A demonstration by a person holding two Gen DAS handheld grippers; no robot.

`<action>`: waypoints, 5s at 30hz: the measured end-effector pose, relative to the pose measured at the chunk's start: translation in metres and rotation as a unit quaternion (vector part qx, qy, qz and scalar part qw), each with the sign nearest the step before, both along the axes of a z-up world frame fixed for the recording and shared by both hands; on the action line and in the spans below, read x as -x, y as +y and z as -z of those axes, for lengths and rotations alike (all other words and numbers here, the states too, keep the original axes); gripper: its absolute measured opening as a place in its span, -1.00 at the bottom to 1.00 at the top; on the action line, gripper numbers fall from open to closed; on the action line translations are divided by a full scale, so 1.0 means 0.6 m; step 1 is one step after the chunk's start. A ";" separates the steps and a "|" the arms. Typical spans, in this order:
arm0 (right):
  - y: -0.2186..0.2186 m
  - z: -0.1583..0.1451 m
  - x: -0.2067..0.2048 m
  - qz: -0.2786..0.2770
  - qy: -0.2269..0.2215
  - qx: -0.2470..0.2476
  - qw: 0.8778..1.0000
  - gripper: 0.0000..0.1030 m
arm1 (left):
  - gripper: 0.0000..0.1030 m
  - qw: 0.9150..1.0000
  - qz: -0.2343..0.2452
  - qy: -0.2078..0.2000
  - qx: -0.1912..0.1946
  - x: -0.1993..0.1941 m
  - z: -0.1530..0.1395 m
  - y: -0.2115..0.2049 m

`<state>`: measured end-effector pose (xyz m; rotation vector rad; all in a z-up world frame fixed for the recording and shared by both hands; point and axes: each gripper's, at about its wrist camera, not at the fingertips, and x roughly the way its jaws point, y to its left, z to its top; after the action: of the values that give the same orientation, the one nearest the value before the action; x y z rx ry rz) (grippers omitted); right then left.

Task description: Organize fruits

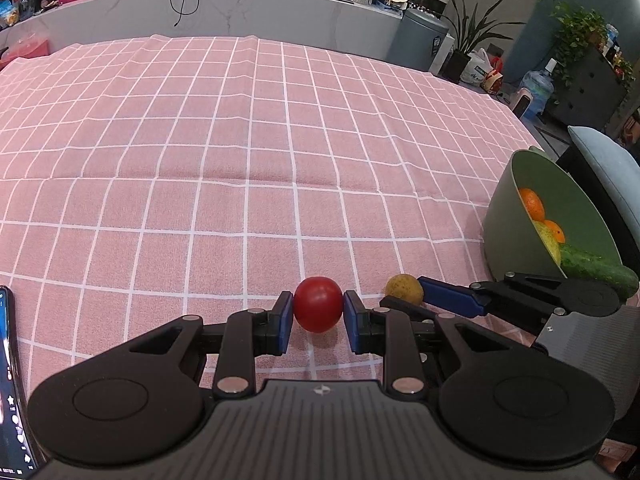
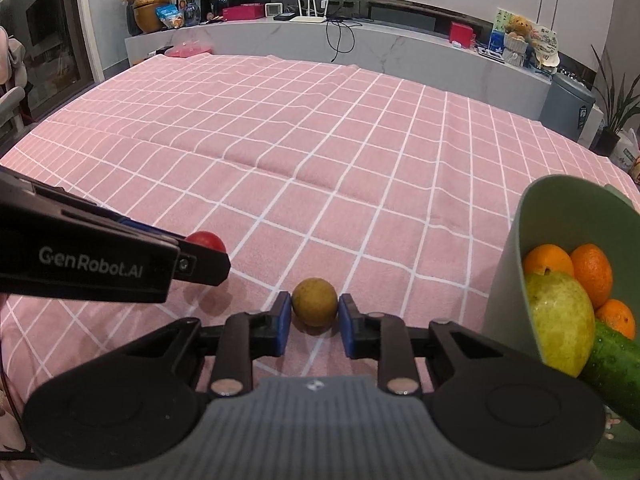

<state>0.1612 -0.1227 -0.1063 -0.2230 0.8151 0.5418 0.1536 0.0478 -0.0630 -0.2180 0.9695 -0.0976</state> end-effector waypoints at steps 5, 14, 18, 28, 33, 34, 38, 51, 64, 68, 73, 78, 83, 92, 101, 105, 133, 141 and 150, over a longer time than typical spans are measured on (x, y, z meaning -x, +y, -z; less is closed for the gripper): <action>-0.015 -0.029 0.007 0.005 -0.009 -0.011 1.000 -0.60 | -0.42 1.000 -0.002 -0.011 0.015 0.003 -0.006 0.003; -0.082 -0.124 0.030 0.040 -0.046 -0.036 0.998 -0.60 | -0.42 0.997 -0.003 -0.051 0.064 0.009 -0.066 -0.017; -0.128 -0.161 0.039 0.058 -0.062 -0.032 0.996 -0.60 | -0.42 0.994 0.025 -0.074 0.072 0.002 -0.099 -0.057; -0.227 -0.199 0.035 0.097 -0.093 0.008 0.991 -0.60 | -0.42 0.986 0.119 -0.099 0.056 -0.046 -0.145 -0.193; -0.262 -0.194 0.010 0.117 -0.085 0.019 0.989 -0.60 | -0.42 0.983 0.150 -0.084 0.061 -0.080 -0.128 -0.236; -0.268 -0.192 0.003 0.120 -0.081 0.020 0.989 -0.60 | -0.42 0.983 0.152 -0.078 0.064 -0.089 -0.122 -0.242; -0.285 -0.172 -0.021 0.128 -0.060 0.023 0.990 -0.60 | -0.42 0.985 0.151 -0.059 0.059 -0.110 -0.102 -0.262; -0.257 -0.111 -0.077 0.106 -0.023 0.041 0.993 -0.60 | -0.42 0.991 0.131 -0.008 0.023 -0.157 -0.050 -0.257; -0.250 -0.089 -0.087 0.094 -0.001 0.055 0.994 -0.59 | -0.22 0.990 0.137 -0.001 0.017 -0.157 -0.042 -0.260; -0.249 -0.098 -0.075 0.089 -0.012 0.062 0.994 -0.30 | 0.06 0.990 0.139 -0.015 0.012 -0.145 -0.059 -0.263; -0.256 -0.131 -0.056 0.099 -0.032 0.057 0.993 -0.20 | 0.20 0.989 0.141 -0.048 0.000 -0.119 -0.104 -0.258; -0.275 -0.186 -0.011 0.126 -0.076 0.034 0.989 0.06 | 0.31 0.986 0.135 -0.102 -0.017 -0.073 -0.158 -0.251; -0.293 -0.238 0.050 0.151 -0.116 -0.002 0.982 0.18 | 0.41 0.976 0.132 -0.165 -0.050 -0.011 -0.202 -0.251; -0.303 -0.281 0.170 0.179 -0.146 -0.056 0.971 0.56 | 0.72 0.955 0.114 -0.252 -0.104 0.102 -0.241 -0.249; -0.312 -0.251 0.242 0.207 -0.144 -0.099 0.963 0.72 | 0.73 0.960 0.077 -0.239 -0.126 0.150 -0.209 -0.234; -0.309 -0.219 0.255 0.206 -0.128 -0.108 0.964 0.75 | 0.73 0.962 0.060 -0.225 -0.145 0.166 -0.186 -0.226; -0.287 -0.138 0.274 0.209 -0.140 -0.099 0.963 0.85 | 0.73 0.976 0.029 -0.186 -0.109 0.199 -0.073 -0.145; -0.297 -0.140 0.282 0.218 -0.145 -0.121 0.958 0.85 | 0.73 0.978 0.022 -0.186 -0.095 0.200 -0.068 -0.133; -0.293 -0.140 0.286 0.219 -0.150 -0.115 0.957 0.85 | 0.73 0.977 0.020 -0.186 -0.100 0.202 -0.068 -0.127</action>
<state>-0.0103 -0.2987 -0.0223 0.0906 0.4777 0.1737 0.0323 -0.0284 -0.0224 0.0077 0.6056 -0.0744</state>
